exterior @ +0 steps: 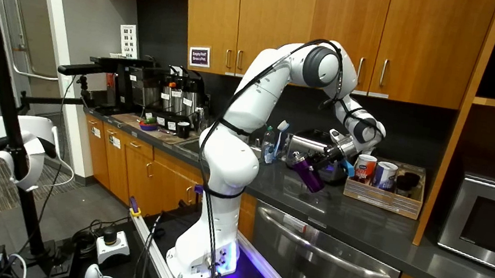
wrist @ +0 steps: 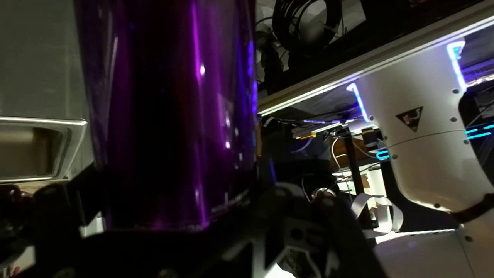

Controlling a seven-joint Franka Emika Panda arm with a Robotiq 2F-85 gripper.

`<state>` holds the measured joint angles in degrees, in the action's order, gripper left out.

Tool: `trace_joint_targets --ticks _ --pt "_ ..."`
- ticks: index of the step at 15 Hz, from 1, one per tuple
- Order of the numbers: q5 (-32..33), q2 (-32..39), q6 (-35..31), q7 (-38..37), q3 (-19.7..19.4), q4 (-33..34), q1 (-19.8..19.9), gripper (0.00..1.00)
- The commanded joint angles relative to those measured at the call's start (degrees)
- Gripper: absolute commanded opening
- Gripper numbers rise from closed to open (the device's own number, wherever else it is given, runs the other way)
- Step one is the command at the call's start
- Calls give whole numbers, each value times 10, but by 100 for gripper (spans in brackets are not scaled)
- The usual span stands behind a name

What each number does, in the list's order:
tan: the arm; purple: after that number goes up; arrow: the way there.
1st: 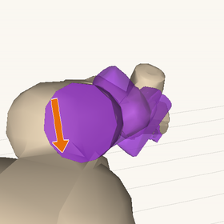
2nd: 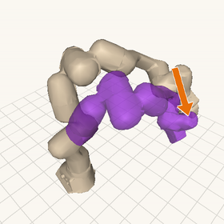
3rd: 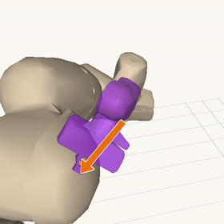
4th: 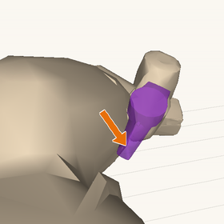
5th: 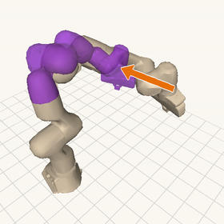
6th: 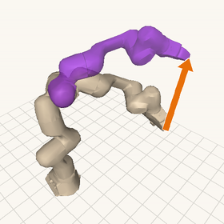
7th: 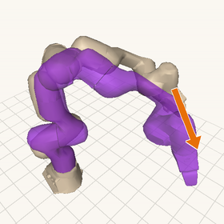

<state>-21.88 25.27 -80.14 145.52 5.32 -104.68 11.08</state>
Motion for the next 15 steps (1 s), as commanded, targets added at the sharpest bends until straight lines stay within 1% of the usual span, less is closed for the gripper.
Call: trace_joint_targets --ticks 1,5,9,15 --pt "-11 26 59 7 -9 43 -5 64" --pt "-11 47 90 14 -9 68 -4 64" --pt "-18 64 97 20 -10 85 -2 64" --pt "-78 79 88 30 -15 90 11 64"
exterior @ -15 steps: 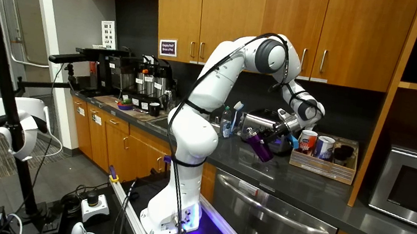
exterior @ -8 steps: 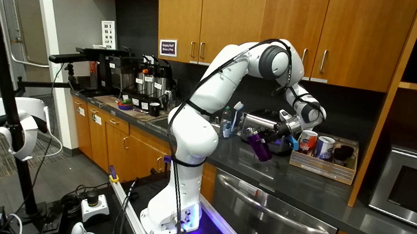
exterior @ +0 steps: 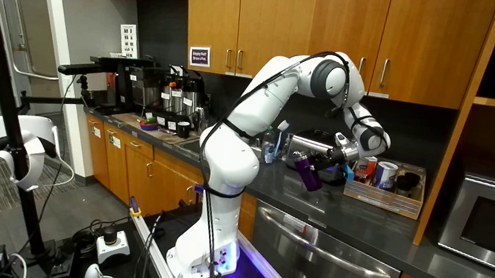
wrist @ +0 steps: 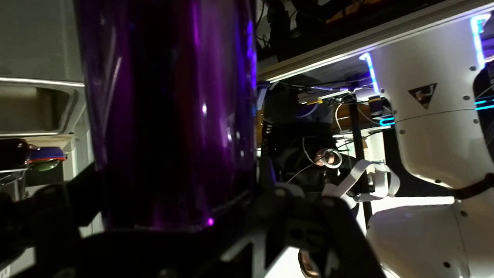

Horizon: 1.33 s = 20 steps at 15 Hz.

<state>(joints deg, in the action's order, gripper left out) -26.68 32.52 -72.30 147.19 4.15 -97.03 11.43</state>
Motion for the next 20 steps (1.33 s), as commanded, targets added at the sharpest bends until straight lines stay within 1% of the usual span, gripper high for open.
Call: trace_joint_targets --ticks 1,12,13,20 --pt "-39 8 9 13 -4 13 9 64" --pt "-108 25 16 30 -12 16 19 64" --pt "-106 28 10 18 20 19 44 64" --pt "-129 45 10 19 56 17 80 64"
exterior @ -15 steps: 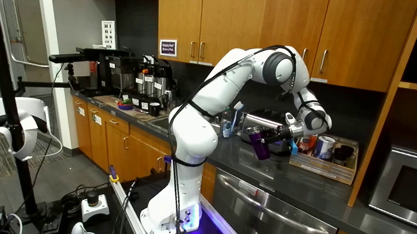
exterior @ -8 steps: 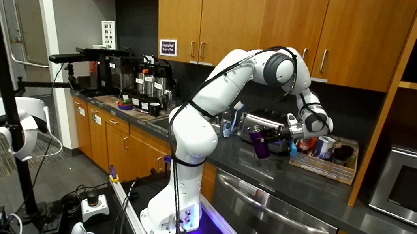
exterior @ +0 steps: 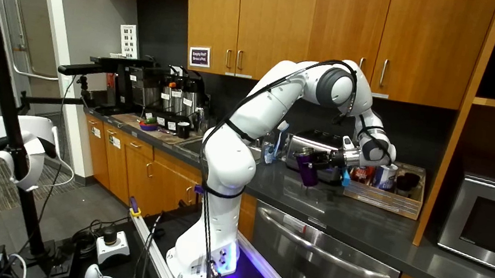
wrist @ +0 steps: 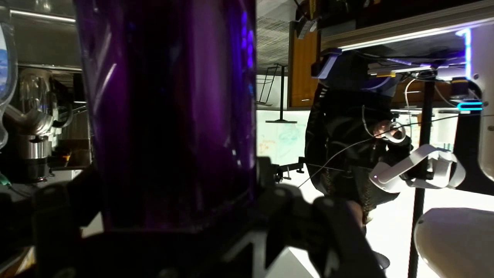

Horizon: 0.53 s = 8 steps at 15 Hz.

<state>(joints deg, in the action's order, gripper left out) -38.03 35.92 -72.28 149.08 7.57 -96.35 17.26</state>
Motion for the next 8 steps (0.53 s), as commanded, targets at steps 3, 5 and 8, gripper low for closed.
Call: trace_joint_targets --ticks 3,5,8 --pt "-24 21 6 0 34 8 36 64" --pt "-29 26 6 0 40 7 44 64" --pt "-28 33 4 0 48 7 54 64"
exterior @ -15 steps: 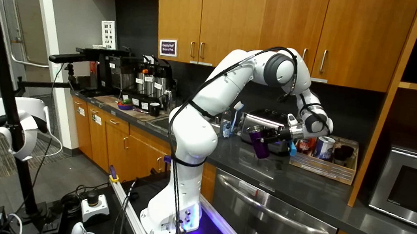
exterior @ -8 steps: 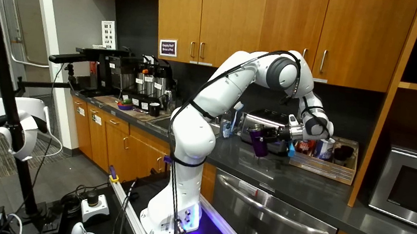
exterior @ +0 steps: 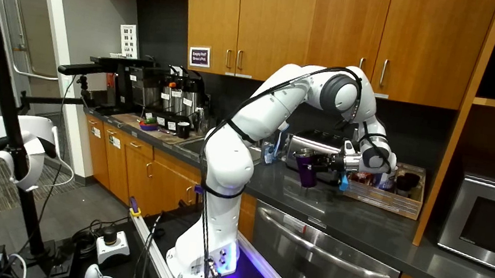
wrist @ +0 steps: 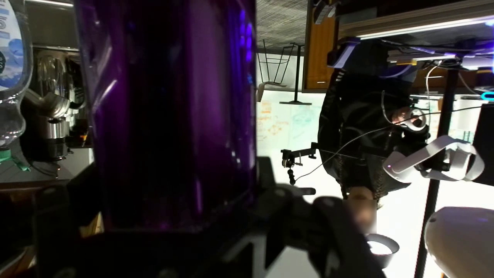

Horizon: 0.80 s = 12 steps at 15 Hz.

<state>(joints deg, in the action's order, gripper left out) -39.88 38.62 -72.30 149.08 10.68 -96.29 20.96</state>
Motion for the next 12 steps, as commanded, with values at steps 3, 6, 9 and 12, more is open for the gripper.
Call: trace_joint_targets --ticks 3,6,9,12 --pt "-8 10 5 0 21 6 23 64" --pt "-10 17 8 0 17 9 23 64" --pt "-11 26 8 0 16 11 25 64" --pt "-12 35 9 0 15 13 27 64"
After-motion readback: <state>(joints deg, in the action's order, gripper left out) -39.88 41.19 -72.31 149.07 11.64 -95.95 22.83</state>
